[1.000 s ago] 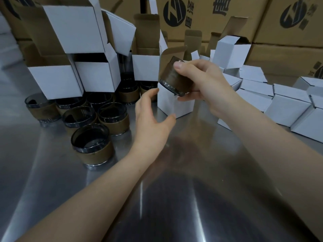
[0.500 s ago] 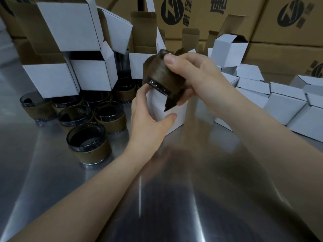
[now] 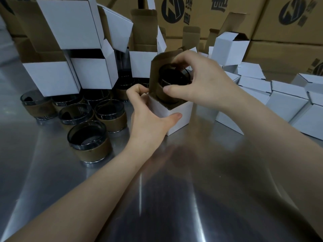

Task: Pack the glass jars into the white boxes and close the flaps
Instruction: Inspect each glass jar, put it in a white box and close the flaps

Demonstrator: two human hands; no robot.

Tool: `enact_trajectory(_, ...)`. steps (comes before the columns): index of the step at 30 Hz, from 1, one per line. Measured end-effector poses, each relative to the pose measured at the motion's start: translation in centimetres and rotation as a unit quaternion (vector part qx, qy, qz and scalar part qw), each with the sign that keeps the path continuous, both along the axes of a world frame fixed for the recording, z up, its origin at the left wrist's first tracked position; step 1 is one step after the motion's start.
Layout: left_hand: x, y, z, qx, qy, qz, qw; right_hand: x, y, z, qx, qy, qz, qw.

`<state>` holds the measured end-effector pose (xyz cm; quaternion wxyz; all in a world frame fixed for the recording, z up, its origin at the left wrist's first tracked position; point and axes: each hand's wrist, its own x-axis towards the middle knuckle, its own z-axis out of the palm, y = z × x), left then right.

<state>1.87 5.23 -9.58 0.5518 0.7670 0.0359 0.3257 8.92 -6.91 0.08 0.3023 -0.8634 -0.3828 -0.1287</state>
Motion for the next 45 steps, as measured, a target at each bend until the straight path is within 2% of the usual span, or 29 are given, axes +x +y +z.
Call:
enact_trajectory(5,0.2,0.0,-0.3,-0.002,-0.001,0.008,1.000,-0.2,0.4,-0.2,-0.097,-0.068,-0.017,0.993)
enact_trajectory(10,0.2,0.0,-0.5,0.009,-0.004,0.009,1.000,-0.2,0.7,-0.3,-0.122,-0.102,-0.030,0.987)
enact_trajectory(16,0.1,0.1,-0.5,0.018,-0.005,-0.009,1.000,0.4,1.2,-0.2,-0.190,-0.013,-0.052,0.980)
enact_trajectory(21,0.1,0.0,-0.4,0.033,0.012,-0.006,0.999,0.8,2.4,0.4,-0.254,0.127,-0.071,0.956)
enact_trajectory(23,0.0,0.0,-0.3,0.040,0.018,-0.003,0.999,0.9,2.7,0.7,-0.278,0.146,-0.080,0.946)
enact_trajectory(28,0.1,0.0,-0.1,0.043,0.029,-0.013,0.999,0.6,3.3,1.0,-0.302,0.129,-0.088,0.941)
enact_trajectory(31,-0.1,0.0,0.0,0.042,0.033,-0.015,0.998,0.5,2.7,0.8,-0.262,0.152,-0.067,0.951)
enact_trajectory(36,-0.2,0.1,0.1,0.030,0.041,-0.024,0.998,0.2,0.7,-0.1,-0.053,0.161,-0.022,0.985)
enact_trajectory(40,-0.3,0.0,0.4,-0.001,0.059,-0.048,0.997,0.1,-0.2,-1.8,0.093,0.163,-0.006,0.982)
enact_trajectory(43,-0.3,0.0,0.8,-0.070,0.049,-0.054,0.995,-0.2,-0.5,-3.5,0.135,0.133,0.012,0.982)
enact_trajectory(45,-0.2,0.2,0.9,-0.066,0.043,-0.038,0.996,-0.3,-0.7,-4.8,0.127,0.075,0.021,0.989)
